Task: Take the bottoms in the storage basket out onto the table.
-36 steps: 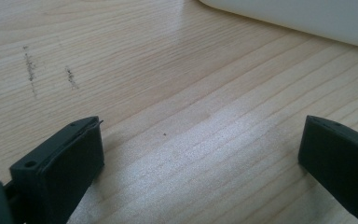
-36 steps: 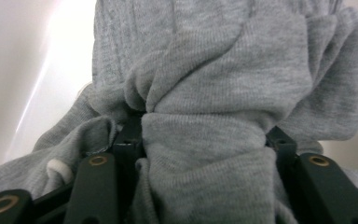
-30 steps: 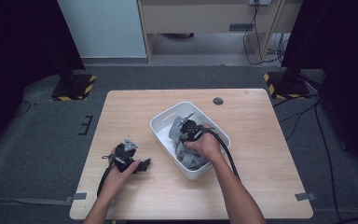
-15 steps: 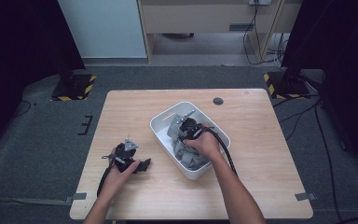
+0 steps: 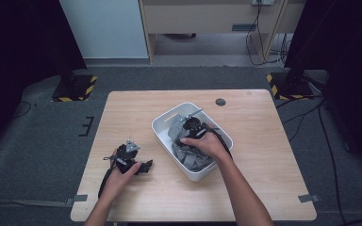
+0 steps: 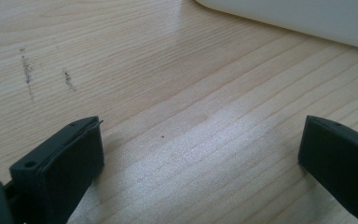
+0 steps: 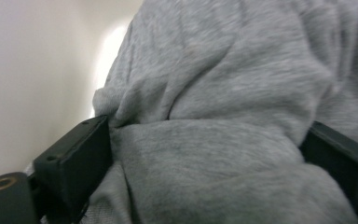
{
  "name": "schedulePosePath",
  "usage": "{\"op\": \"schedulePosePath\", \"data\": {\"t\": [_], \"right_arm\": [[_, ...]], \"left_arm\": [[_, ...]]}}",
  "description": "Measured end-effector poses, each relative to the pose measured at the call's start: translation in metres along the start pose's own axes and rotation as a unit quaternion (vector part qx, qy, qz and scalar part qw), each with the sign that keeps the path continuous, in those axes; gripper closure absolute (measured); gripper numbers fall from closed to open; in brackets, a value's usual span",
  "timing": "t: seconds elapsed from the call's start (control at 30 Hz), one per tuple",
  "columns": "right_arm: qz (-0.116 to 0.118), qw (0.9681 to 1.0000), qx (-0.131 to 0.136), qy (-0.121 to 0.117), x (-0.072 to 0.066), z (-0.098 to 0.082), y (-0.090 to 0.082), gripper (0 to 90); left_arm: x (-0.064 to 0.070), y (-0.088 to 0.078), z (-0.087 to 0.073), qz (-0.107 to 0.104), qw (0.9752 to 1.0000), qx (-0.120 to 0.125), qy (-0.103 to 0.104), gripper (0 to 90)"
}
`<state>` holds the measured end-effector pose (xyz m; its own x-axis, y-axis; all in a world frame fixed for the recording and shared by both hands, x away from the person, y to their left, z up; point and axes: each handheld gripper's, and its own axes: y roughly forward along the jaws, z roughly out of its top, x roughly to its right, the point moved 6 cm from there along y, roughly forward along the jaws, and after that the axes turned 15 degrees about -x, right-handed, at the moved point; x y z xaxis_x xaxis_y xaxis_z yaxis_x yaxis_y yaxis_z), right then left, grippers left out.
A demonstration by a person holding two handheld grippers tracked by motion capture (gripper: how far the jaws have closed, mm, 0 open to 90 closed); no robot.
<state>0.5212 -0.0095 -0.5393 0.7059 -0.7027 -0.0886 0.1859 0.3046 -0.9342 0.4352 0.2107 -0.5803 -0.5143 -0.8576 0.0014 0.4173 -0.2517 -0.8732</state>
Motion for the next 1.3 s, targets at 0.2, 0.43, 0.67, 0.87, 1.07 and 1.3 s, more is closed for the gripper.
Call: {"op": "schedulePosePath", "data": {"t": [0.2,0.43,0.67,0.87,1.07,1.3], "right_arm": [[-0.055,0.9971,-0.031,-0.042,-0.005,-0.005,0.017,3.0],[-0.077,0.9952,-0.039,-0.045,0.002,-0.005,0.016,34.8],[-0.073,0.9942,-0.034,-0.072,0.005,-0.007,0.005,60.5],[-0.053,0.9967,-0.01,-0.061,0.007,-0.007,-0.006,64.6],[-0.035,0.9975,0.03,-0.053,0.009,-0.005,-0.027,65.0],[-0.024,0.9963,0.071,-0.041,0.013,0.002,-0.06,65.1]], "left_arm": [[0.0,0.0,0.0,0.0,1.0,0.0,0.0,0.0],[0.0,0.0,0.0,0.0,1.0,0.0,0.0,0.0],[0.0,0.0,0.0,0.0,1.0,0.0,0.0,0.0],[0.0,0.0,0.0,-0.001,1.0,0.0,0.001,0.0],[0.0,0.0,0.0,-0.001,1.0,0.0,0.001,0.0],[0.0,0.0,0.0,-0.001,1.0,0.0,0.001,0.0]]}}
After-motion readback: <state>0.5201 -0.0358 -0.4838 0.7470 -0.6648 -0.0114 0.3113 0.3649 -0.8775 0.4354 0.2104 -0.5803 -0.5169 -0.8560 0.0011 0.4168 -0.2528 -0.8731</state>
